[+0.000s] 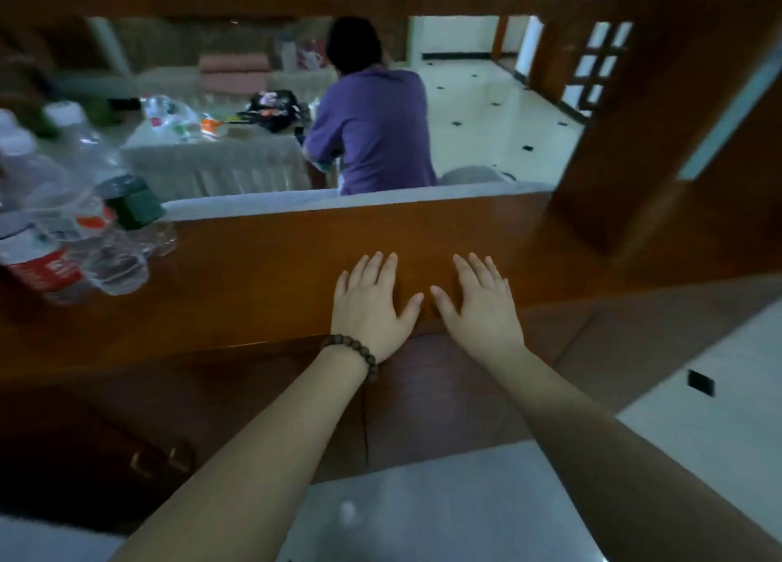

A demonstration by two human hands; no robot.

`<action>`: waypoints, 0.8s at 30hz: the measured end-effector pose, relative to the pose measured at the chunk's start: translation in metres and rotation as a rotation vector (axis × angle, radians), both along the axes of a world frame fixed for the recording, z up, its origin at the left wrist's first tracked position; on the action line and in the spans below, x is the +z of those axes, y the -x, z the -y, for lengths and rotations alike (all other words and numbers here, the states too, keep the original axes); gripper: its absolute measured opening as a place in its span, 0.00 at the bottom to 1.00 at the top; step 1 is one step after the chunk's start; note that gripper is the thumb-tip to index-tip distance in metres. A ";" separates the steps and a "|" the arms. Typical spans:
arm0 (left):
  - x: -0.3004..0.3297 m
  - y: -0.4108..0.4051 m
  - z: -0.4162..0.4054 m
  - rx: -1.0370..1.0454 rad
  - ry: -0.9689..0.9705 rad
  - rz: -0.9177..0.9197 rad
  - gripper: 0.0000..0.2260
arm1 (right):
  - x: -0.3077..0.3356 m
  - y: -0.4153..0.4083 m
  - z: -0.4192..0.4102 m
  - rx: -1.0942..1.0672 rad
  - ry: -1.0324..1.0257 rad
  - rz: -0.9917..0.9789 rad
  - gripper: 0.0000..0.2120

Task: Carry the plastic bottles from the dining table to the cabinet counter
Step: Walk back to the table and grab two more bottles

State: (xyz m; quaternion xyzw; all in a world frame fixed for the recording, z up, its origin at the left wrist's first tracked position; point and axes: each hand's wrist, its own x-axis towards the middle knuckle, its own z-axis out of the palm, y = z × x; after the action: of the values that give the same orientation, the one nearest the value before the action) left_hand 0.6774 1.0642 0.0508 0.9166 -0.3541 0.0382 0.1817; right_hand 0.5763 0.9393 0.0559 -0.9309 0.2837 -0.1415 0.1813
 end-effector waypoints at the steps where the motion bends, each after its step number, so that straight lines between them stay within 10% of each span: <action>1: -0.002 0.012 0.017 -0.065 -0.004 0.005 0.32 | -0.002 0.018 0.008 -0.068 0.003 -0.004 0.31; 12: -0.021 0.188 0.141 -0.780 -0.070 -0.015 0.32 | -0.026 0.242 0.033 -0.817 -0.058 -0.067 0.30; 24: -0.049 0.435 0.117 -1.465 -0.109 -0.044 0.31 | -0.051 0.474 -0.116 -1.573 -0.110 -0.036 0.29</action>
State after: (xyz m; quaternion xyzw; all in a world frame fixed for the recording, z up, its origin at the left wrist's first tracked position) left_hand 0.2424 0.9474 0.0018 0.4530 -0.8736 -0.1292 0.1218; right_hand 0.1019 1.0550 0.0051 -0.4489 0.8684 -0.1990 0.0691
